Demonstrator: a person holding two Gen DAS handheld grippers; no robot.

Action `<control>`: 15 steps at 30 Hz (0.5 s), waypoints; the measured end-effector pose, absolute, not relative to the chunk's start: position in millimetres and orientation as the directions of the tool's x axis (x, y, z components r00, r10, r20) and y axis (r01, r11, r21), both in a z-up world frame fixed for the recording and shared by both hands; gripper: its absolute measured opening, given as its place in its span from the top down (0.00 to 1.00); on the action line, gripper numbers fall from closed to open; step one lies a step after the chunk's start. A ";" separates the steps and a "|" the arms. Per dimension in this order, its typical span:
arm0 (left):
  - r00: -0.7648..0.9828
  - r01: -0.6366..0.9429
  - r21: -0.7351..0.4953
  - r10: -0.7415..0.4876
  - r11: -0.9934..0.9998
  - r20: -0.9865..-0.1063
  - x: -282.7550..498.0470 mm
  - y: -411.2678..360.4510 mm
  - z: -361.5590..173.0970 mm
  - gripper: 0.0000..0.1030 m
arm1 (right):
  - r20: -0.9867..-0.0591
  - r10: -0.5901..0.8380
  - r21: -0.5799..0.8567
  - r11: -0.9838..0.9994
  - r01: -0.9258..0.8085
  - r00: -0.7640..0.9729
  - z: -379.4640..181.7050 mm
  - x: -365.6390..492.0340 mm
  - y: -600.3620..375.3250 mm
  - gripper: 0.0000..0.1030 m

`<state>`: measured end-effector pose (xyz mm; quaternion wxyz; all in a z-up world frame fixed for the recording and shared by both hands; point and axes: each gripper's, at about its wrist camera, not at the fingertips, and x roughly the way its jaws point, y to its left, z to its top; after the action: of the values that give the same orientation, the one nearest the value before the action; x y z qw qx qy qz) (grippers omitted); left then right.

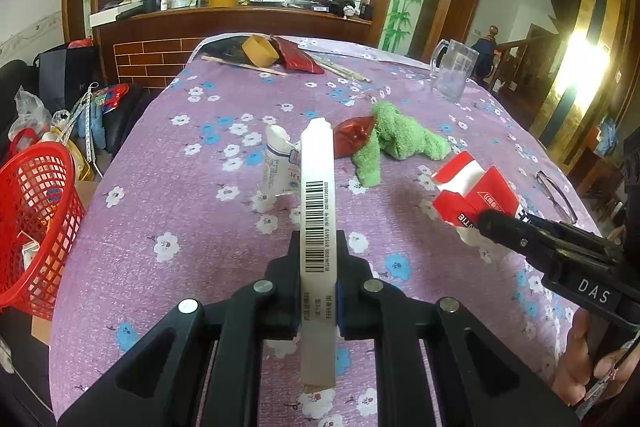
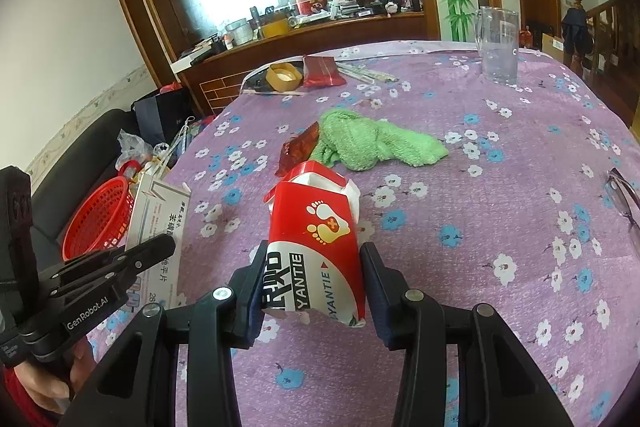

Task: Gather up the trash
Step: 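Lift the white box with the left tool while the right tool lifts the red box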

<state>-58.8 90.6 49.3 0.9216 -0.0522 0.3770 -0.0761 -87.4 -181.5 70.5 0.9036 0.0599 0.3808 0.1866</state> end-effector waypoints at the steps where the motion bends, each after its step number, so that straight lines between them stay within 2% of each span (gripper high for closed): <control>1: 0.704 0.101 -0.154 -0.180 0.983 -0.687 -58.9 90.7 49.3 0.88 | -0.667 0.383 0.250 0.923 -0.292 0.639 70.3 -87.6 -180.9 0.54; 15: 0.706 0.092 -0.158 -0.177 0.983 -0.685 -61.1 97.4 46.7 0.88 | -0.674 0.390 0.253 0.920 -0.300 0.627 69.8 -89.7 -172.6 0.54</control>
<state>-61.1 97.4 46.7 0.9220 -0.0562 0.3762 -0.0730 -89.7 -172.6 69.8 0.9001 0.0582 0.3868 0.1918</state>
